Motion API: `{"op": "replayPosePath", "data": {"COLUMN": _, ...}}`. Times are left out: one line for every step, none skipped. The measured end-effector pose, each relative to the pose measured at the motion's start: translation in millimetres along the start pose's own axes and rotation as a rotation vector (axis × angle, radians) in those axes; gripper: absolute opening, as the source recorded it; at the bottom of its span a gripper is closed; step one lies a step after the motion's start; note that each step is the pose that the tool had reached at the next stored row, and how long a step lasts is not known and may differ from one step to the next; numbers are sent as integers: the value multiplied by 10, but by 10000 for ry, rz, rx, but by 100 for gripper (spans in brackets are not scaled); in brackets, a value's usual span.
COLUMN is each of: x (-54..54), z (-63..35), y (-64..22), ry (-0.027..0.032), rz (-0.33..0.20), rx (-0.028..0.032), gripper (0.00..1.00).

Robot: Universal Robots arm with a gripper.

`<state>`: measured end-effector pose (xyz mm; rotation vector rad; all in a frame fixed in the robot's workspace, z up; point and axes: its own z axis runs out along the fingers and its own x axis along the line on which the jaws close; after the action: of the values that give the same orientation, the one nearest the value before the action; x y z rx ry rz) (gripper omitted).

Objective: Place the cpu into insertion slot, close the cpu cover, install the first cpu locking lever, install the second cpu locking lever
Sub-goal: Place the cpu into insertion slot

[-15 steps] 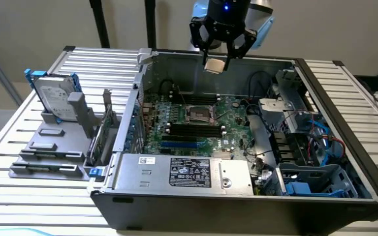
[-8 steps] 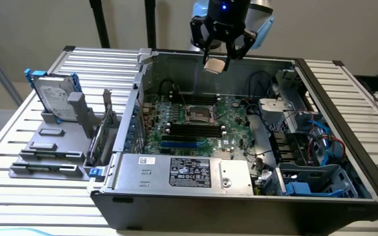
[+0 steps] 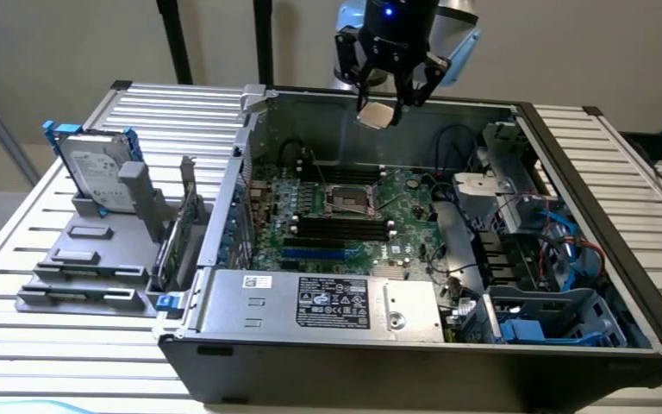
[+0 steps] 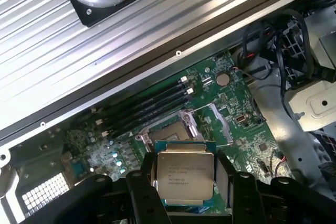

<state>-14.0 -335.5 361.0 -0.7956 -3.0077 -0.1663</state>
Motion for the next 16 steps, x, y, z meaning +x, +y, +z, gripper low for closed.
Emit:
{"op": "replayPosePath", "data": {"x": 0, "z": 0, "y": 0, "ry": -9, "rz": 144, "rx": -4, "gripper": 55}}
{"op": "replayPosePath", "data": {"x": 0, "z": 0, "y": 0, "ry": -17, "rz": 288, "rx": -9, "gripper": 55}}
{"op": "replayPosePath", "data": {"x": 0, "z": 0, "y": 0, "ry": -24, "rz": 430, "rx": -13, "gripper": 55}}
{"op": "replayPosePath", "data": {"x": 0, "z": 0, "y": 0, "ry": -32, "rz": 587, "rx": -17, "gripper": 55}}
{"op": "replayPosePath", "data": {"x": 0, "z": 0, "y": 0, "ry": -39, "rz": 728, "rx": -21, "gripper": 55}}
{"op": "replayPosePath", "data": {"x": 0, "z": 0, "y": 0, "ry": -46, "rz": 867, "rx": -24, "gripper": 55}}
{"op": "replayPosePath", "data": {"x": 0, "z": 0, "y": 0, "ry": -52, "rz": 1009, "rx": -27, "gripper": 55}}
{"op": "replayPosePath", "data": {"x": 0, "z": 0, "y": 0, "ry": -59, "rz": 1152, "rx": -31, "gripper": 55}}
{"op": "replayPosePath", "data": {"x": 0, "z": 0, "y": 0, "ry": -67, "rz": 1299, "rx": -34, "gripper": 55}}
{"op": "replayPosePath", "data": {"x": 0, "z": 0, "y": 0, "ry": -75, "rz": 1443, "rx": -38, "gripper": 55}}
{"op": "replayPosePath", "data": {"x": 0, "z": 0, "y": 0, "ry": -82, "rz": 1587, "rx": -42, "gripper": 55}}
{"op": "replayPosePath", "data": {"x": 0, "z": 0, "y": 0, "ry": -91, "rz": 1734, "rx": -47, "gripper": 55}}
{"op": "replayPosePath", "data": {"x": 0, "z": 0, "y": 0, "ry": -100, "rz": 1879, "rx": -53, "gripper": 55}}
{"op": "replayPosePath", "data": {"x": 0, "z": 0, "y": 0, "ry": -111, "rz": 2032, "rx": -58, "gripper": 55}}
{"op": "replayPosePath", "data": {"x": 0, "z": 0, "y": 0, "ry": -121, "rz": 2172, "rx": -64, "gripper": 55}}
{"op": "replayPosePath", "data": {"x": 0, "z": 0, "y": 0, "ry": -132, "rz": 2316, "rx": -70, "gripper": 55}}
